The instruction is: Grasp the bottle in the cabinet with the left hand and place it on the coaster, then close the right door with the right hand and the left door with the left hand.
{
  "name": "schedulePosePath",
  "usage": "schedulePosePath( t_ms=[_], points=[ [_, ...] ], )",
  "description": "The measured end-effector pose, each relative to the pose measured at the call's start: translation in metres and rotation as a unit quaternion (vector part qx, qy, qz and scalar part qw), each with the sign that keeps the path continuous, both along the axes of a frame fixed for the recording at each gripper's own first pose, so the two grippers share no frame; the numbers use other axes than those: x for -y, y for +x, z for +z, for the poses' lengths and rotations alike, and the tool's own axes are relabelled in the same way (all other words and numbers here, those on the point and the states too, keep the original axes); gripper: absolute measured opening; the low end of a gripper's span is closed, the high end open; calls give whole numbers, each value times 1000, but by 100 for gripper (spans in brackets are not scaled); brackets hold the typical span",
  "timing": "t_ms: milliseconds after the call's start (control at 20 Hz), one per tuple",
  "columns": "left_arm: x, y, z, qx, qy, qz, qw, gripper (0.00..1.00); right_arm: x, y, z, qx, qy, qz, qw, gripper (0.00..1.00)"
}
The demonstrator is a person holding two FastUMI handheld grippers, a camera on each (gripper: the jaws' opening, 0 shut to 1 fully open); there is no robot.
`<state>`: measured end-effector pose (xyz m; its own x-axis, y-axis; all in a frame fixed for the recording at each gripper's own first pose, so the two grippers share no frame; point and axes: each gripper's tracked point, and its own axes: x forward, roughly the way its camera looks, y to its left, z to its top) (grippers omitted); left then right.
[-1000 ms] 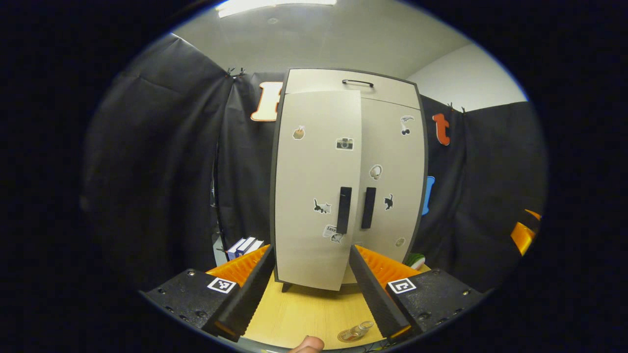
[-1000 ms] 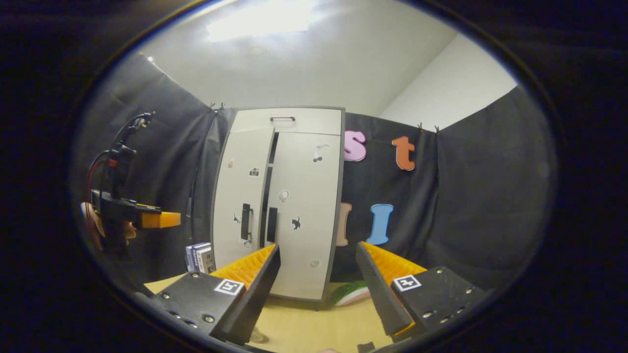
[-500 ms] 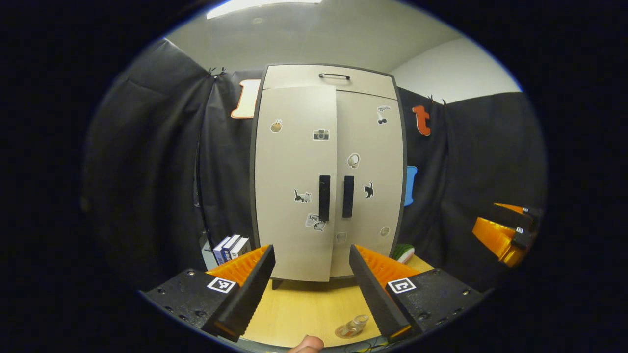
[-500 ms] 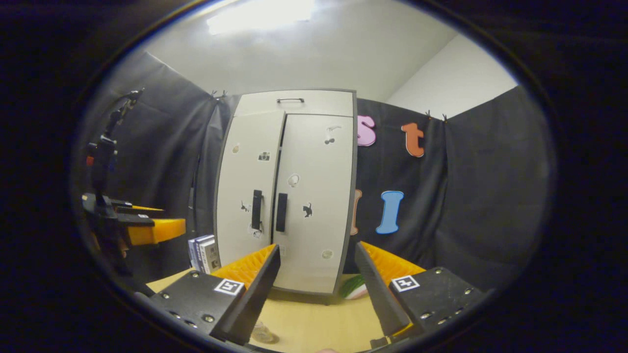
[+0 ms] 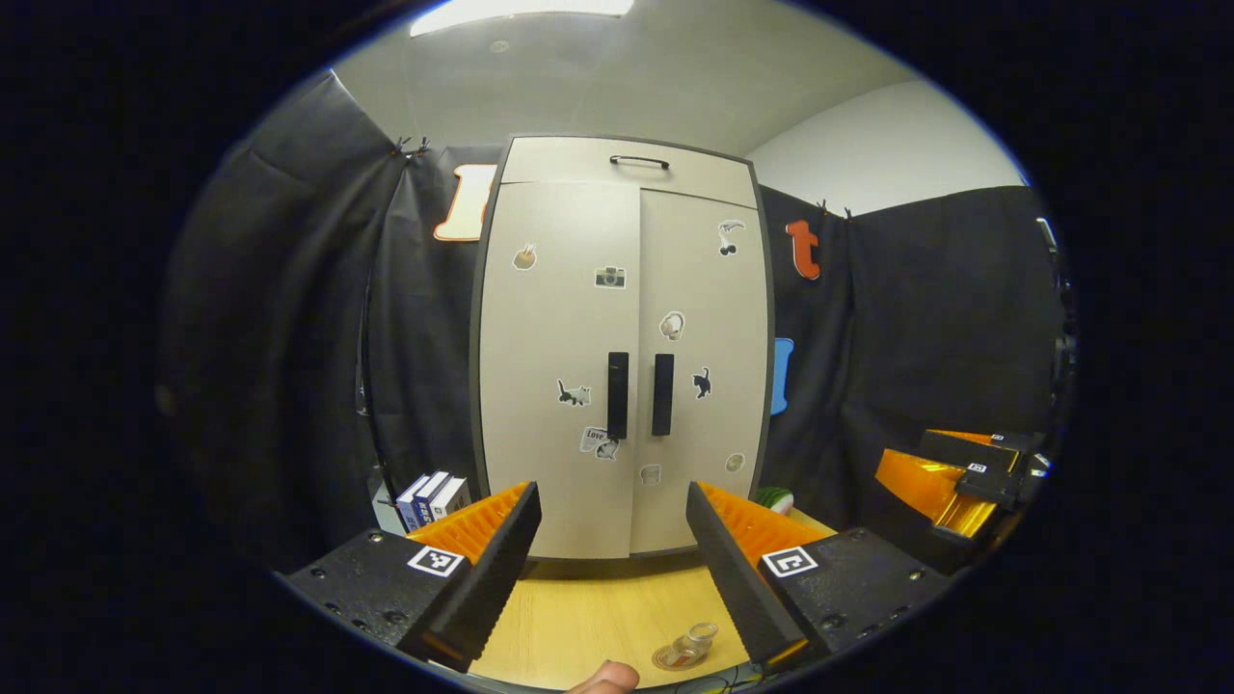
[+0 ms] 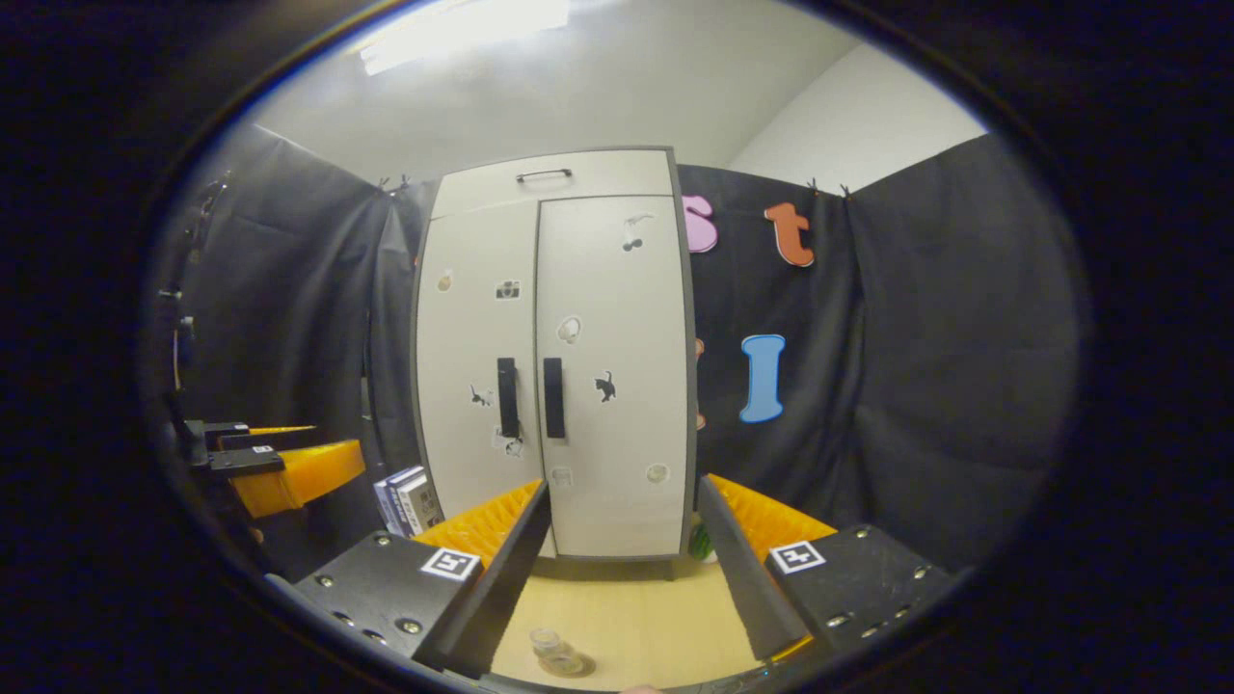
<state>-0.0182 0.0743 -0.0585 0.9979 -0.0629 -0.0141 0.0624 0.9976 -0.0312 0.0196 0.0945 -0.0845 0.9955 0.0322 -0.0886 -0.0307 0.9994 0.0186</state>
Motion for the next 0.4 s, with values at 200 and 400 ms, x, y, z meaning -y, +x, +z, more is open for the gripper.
schedulePosePath(
  t_ms=[200,400],
  points=[
    [-4,9,5,6,-1,15,1000,96,7,7,10,16,-11,-10,1000,94],
    [4,15,11,32,32,25,999,94,19,11,12,29,-7,-13,999,94]
  ],
)
